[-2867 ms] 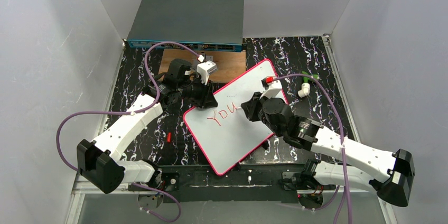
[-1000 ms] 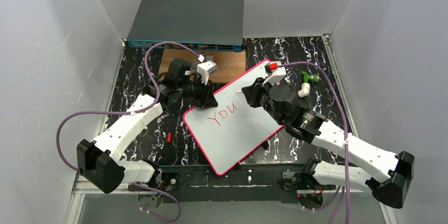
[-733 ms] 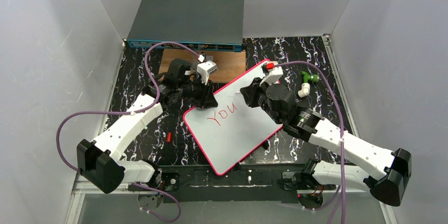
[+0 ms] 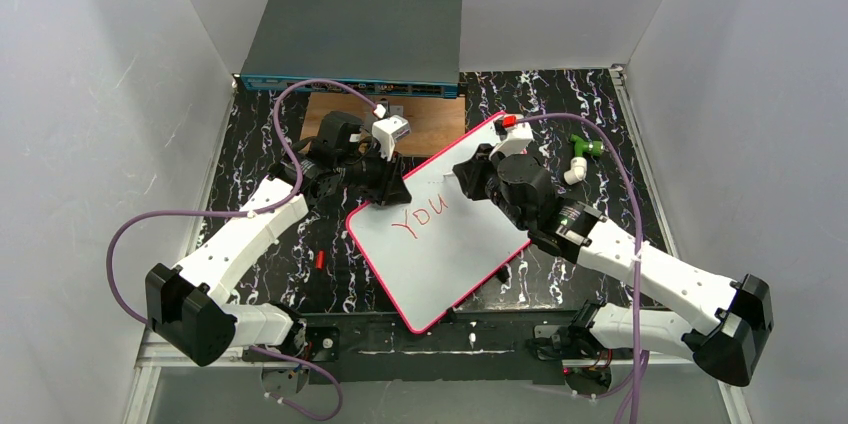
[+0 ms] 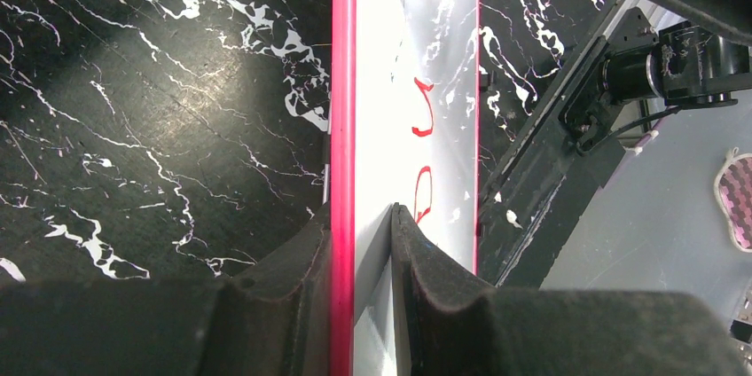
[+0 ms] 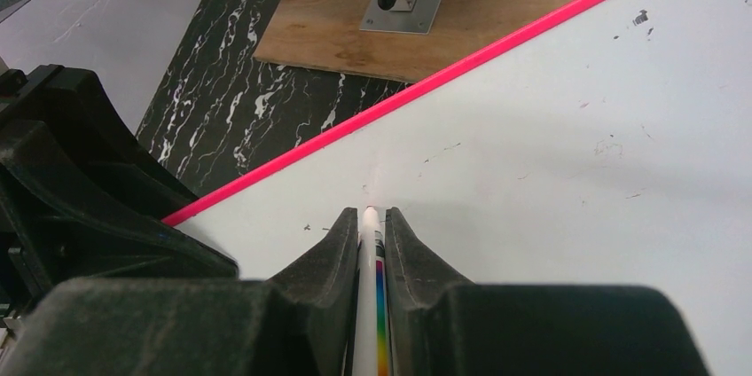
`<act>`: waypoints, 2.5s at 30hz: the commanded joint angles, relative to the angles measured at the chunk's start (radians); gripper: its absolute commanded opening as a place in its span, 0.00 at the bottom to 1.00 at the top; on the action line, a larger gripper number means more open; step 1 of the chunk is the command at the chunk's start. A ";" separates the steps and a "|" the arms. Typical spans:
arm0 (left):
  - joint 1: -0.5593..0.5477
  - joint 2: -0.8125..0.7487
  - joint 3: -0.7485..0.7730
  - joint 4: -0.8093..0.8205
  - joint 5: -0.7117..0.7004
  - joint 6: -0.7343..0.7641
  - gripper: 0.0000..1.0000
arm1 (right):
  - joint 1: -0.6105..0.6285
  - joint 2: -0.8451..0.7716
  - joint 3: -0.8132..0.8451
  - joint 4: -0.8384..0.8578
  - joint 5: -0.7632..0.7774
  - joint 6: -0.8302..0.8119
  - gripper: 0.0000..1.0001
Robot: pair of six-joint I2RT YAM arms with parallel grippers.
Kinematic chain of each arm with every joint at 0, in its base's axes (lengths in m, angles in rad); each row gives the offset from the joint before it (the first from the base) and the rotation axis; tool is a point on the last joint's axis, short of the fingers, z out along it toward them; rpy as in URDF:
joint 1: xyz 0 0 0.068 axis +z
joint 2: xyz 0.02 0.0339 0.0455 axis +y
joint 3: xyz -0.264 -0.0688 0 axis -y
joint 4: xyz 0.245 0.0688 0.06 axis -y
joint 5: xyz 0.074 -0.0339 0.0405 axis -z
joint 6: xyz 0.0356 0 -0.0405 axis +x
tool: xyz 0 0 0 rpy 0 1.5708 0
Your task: Write a sentence on the whiteboard
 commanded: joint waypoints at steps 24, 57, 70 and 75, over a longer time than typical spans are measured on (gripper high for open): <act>-0.007 0.006 -0.019 -0.078 -0.157 0.142 0.00 | -0.005 -0.201 -0.068 0.175 -0.062 -0.027 0.01; -0.008 0.019 0.005 -0.090 -0.159 0.138 0.00 | -0.091 -0.128 -0.094 0.046 -0.139 -0.049 0.01; -0.009 0.018 0.007 -0.098 -0.166 0.137 0.00 | -0.091 -0.091 -0.085 0.090 -0.151 -0.060 0.01; -0.008 0.018 0.009 -0.097 -0.167 0.136 0.00 | -0.091 -0.078 -0.084 0.090 -0.150 -0.062 0.01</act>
